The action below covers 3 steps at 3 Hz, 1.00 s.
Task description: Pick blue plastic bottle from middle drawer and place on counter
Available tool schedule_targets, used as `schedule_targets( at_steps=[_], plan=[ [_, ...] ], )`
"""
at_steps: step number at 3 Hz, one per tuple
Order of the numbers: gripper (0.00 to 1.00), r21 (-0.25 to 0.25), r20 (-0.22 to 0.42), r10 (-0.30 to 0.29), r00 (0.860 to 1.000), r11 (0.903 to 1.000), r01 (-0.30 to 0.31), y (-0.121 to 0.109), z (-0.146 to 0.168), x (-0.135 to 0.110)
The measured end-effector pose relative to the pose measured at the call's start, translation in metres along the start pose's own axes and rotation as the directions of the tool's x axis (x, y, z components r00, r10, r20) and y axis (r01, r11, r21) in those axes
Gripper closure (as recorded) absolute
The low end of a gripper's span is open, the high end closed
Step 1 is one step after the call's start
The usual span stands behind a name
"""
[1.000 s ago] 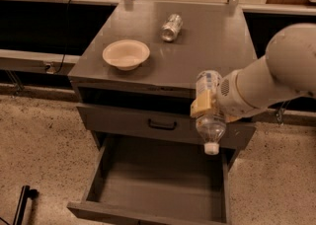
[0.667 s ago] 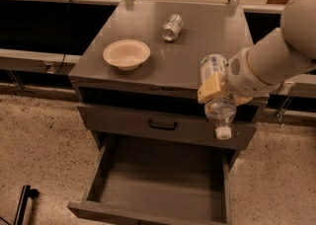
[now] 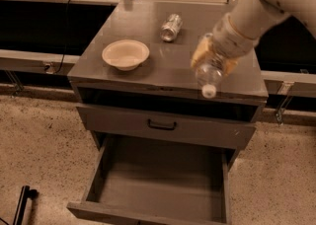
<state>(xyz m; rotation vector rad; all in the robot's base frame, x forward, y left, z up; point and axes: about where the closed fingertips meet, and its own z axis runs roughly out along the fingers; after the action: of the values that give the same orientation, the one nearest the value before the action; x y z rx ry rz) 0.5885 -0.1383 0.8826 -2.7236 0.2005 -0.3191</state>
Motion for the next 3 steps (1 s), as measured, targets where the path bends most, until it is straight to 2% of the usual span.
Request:
schedule_targets(
  at_steps=[1,2,3],
  plan=[
    [1.00,0.076,-0.003,0.107,0.994,0.9914,-0.106,-0.035,0.005,0.042],
    [0.86,0.110,-0.041,0.173,0.984,0.9797,-0.168,-0.056,0.014,0.070],
    [0.64,0.031,-0.055,0.230,0.972,0.9729,-0.229,-0.054,0.059,0.085]
  ],
)
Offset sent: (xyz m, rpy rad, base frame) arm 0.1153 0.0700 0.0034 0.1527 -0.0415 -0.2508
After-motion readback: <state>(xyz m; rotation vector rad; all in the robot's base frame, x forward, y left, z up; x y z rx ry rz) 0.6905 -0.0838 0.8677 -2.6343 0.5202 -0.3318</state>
